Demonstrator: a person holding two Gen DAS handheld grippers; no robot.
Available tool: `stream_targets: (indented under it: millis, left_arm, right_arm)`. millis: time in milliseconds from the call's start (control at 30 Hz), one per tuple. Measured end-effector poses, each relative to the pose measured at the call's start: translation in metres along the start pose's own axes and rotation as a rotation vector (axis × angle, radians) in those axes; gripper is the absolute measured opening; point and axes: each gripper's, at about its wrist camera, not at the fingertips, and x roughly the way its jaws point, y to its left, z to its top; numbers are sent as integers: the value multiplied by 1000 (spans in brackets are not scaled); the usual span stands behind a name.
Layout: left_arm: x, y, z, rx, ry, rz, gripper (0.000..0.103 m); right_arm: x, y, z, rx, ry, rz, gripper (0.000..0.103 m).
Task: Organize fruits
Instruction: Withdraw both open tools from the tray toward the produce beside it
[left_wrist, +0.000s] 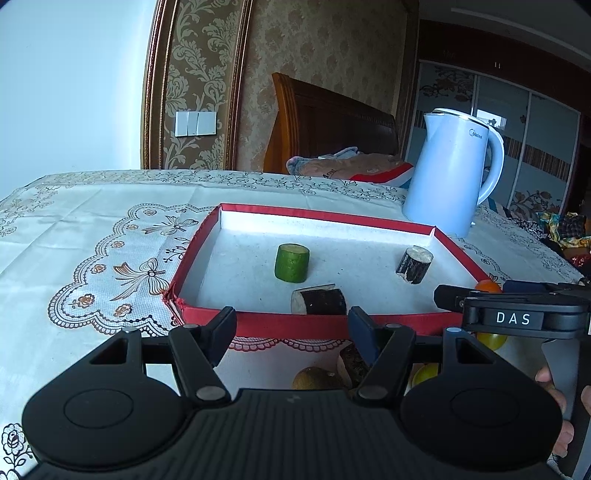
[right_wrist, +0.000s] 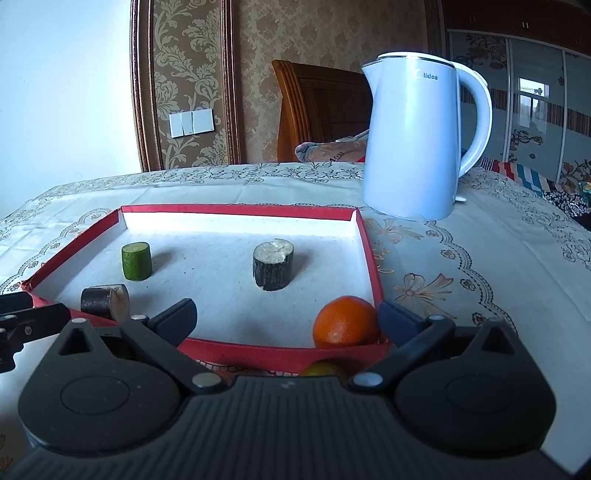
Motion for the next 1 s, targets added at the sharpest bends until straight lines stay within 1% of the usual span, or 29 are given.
stream_targets:
  millis: [167,300,367,433,533,667,800,900,1000]
  left_arm:
    - [-6,2,-4,-7,2,-4,66]
    - [-9,4,-6,-12,8,-21,66]
    - [-10,3,-7,-2,6,-20,66]
    - [-10,2,-7,4,8,-20,66]
    - [-10,2,-8,2,12,-24,66]
    - [-15,2,-12,6,18,-40,66]
    - [-21,0,-17,25,37,-81,66]
    - [-27,-3,-21,40,25,-89,66]
    - [-29,-4,-25,38,59,-129,66]
  right_arm:
    - [-11,-2,-5,3,1,5,103]
    - [-17,-4,-13,-3,27,14,103]
    - [-22,-6,-16,2,26,19,103]
    - [-26,-9,-19,17,19,21,103]
    - [-28,-16,-23,49,35,32,103]
    - [-32,-29,-28,123,31,42,103]
    - [-31,-38,-29,177,40,46,103]
    - [-30,-36,-29,170,44,38,103]
    - [-31,-33,-29,154,38,28,103]
